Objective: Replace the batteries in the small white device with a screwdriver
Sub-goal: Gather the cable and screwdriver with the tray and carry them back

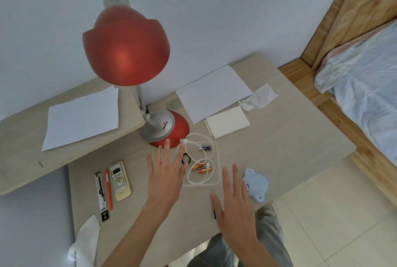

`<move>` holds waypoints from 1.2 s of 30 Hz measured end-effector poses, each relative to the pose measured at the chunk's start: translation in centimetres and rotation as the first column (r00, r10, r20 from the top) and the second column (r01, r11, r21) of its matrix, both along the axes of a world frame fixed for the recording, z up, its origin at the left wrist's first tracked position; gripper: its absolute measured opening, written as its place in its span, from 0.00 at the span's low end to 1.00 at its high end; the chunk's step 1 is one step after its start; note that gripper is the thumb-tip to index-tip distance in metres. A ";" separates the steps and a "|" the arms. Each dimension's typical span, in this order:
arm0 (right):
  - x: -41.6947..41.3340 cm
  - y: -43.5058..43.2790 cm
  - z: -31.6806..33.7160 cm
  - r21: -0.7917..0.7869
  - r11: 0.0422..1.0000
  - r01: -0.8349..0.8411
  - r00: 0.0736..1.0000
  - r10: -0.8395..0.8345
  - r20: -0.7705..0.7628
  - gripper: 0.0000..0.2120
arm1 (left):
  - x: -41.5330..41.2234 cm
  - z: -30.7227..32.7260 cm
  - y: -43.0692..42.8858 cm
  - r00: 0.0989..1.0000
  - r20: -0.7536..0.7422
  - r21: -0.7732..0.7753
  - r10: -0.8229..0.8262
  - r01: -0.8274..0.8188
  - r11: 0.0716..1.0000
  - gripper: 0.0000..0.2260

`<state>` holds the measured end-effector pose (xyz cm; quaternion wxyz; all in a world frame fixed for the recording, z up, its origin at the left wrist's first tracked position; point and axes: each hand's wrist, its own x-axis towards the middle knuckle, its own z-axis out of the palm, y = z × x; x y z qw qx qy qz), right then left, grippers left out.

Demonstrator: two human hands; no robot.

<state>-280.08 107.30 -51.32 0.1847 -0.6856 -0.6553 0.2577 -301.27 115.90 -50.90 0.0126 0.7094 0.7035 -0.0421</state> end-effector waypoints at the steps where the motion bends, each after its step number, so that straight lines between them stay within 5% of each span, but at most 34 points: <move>1: -0.1 -0.5 -1.0 -0.010 1.000 -0.011 0.997 0.012 0.071 0.35 | 0.0 -0.4 0.0 1.000 -0.010 -0.009 0.002 -0.002 1.000 0.28; 5: -0.2 -1.8 -4.4 -0.006 0.994 -0.112 0.948 0.108 0.299 0.32 | -0.3 -2.1 0.0 0.999 -0.029 -0.047 0.018 -0.019 0.999 0.30; 9: -0.4 -2.6 -6.0 -0.104 0.985 -0.141 0.934 0.167 0.316 0.36 | -0.6 -3.7 -0.1 0.999 0.019 -0.057 0.028 -0.027 0.998 0.35; 15: -1.6 -2.8 -7.4 -0.076 0.984 -0.161 0.908 0.178 0.380 0.20 | -0.7 -4.8 0.1 0.958 0.260 -0.111 0.116 -0.090 0.990 0.33; 26: -2.1 -1.1 -9.5 -0.352 0.927 -0.127 0.940 0.226 0.255 0.30 | -0.1 -7.5 0.8 0.772 0.554 -0.289 0.313 -0.174 0.941 0.32; 30: -1.7 -1.2 -9.9 -0.301 0.938 -0.172 0.937 0.250 0.244 0.31 | -0.5 -7.9 1.1 0.712 0.600 -0.329 0.364 -0.196 0.924 0.34; 36: -0.9 -1.4 -7.2 -0.388 0.917 -0.093 0.994 0.106 0.012 0.20 | -1.7 -8.6 1.1 0.658 0.633 -0.345 0.408 -0.232 0.909 0.37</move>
